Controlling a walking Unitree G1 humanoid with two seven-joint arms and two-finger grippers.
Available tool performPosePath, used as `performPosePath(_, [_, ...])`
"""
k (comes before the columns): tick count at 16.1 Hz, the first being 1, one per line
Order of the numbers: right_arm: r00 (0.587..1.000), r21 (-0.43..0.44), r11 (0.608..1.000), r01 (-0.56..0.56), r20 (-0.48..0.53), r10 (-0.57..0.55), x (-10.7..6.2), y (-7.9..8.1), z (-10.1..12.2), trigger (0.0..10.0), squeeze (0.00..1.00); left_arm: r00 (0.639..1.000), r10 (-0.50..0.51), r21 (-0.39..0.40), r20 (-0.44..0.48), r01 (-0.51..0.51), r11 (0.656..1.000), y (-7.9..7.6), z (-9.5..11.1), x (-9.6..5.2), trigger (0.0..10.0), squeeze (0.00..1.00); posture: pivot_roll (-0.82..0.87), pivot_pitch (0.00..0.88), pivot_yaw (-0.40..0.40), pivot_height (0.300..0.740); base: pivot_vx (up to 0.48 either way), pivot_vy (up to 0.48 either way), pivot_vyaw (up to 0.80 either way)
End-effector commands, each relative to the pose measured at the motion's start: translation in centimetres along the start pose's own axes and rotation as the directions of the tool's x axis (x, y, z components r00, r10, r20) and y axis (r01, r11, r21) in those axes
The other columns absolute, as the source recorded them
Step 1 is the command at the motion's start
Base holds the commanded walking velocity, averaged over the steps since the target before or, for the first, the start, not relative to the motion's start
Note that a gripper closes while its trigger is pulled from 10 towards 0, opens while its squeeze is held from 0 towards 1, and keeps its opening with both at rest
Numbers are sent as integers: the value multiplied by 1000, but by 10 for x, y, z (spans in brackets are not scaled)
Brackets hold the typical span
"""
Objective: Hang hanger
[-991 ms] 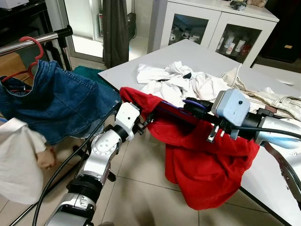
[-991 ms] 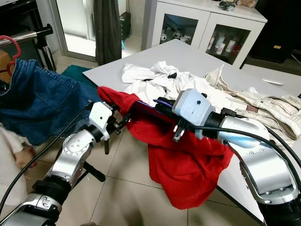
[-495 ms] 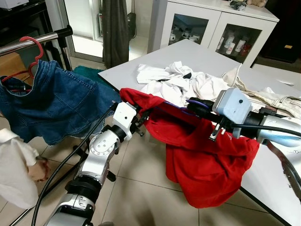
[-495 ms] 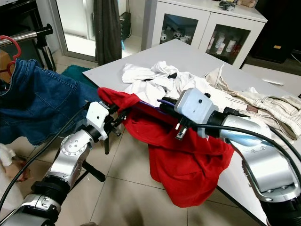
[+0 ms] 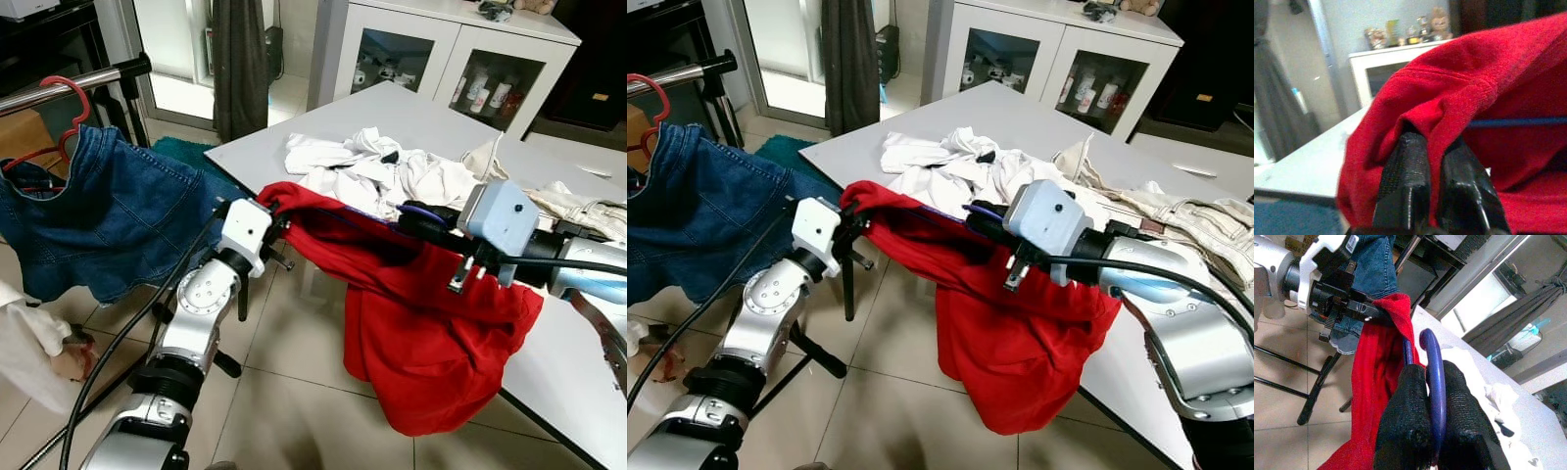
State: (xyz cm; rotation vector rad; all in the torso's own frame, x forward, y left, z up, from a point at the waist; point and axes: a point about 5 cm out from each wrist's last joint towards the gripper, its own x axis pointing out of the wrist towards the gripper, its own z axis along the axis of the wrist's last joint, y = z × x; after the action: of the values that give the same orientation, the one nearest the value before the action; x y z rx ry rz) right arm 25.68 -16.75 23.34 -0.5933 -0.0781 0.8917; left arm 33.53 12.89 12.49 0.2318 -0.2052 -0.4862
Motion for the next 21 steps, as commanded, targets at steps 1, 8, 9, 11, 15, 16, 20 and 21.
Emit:
performPosePath(1, [1000,-7,1000,2,-11,-2,-6,-2,-1,0,0,999,48,23,21,-49,999,10,7,5,0,0,-9,0,-71,740,0,0,0])
performPosePath(8, [985,-161,987,-30,-171,2,-14,-2,-25,0,0,997,68,-28,36,-67,997,12,9,7,0,0,-10,0,-66,740,0,0,0])
performPosePath(9, [992,-137,991,-2,-127,-15,-16,-5,-22,0,0,997,64,-28,36,-63,998,10,9,8,0,0,-9,0,-67,740,0,0,0])
performPosePath(11, [998,-141,989,-39,-58,31,-23,-4,-13,0,0,997,70,-37,29,-69,997,11,8,7,0,0,-11,0,-66,740,0,0,0])
performPosePath(15, [998,-216,974,-64,3,67,-29,-3,-4,0,0,998,59,-47,19,-58,997,10,6,6,0,0,-15,0,-63,740,0,0,0])
performPosePath(16, [996,-233,970,-67,36,77,-30,-4,3,0,0,998,55,-51,19,-53,997,8,6,7,0,0,-16,0,-59,740,0,0,0])
performPosePath(20, [988,-341,933,-111,64,141,-34,0,12,0,0,1000,27,-64,10,-26,998,4,4,8,0,0,-23,0,-50,740,0,0,0])
performPosePath(21, [987,-346,933,-100,81,136,-35,-3,15,0,0,1000,27,-69,4,-26,997,3,4,8,0,0,-23,0,-50,740,0,0,0])
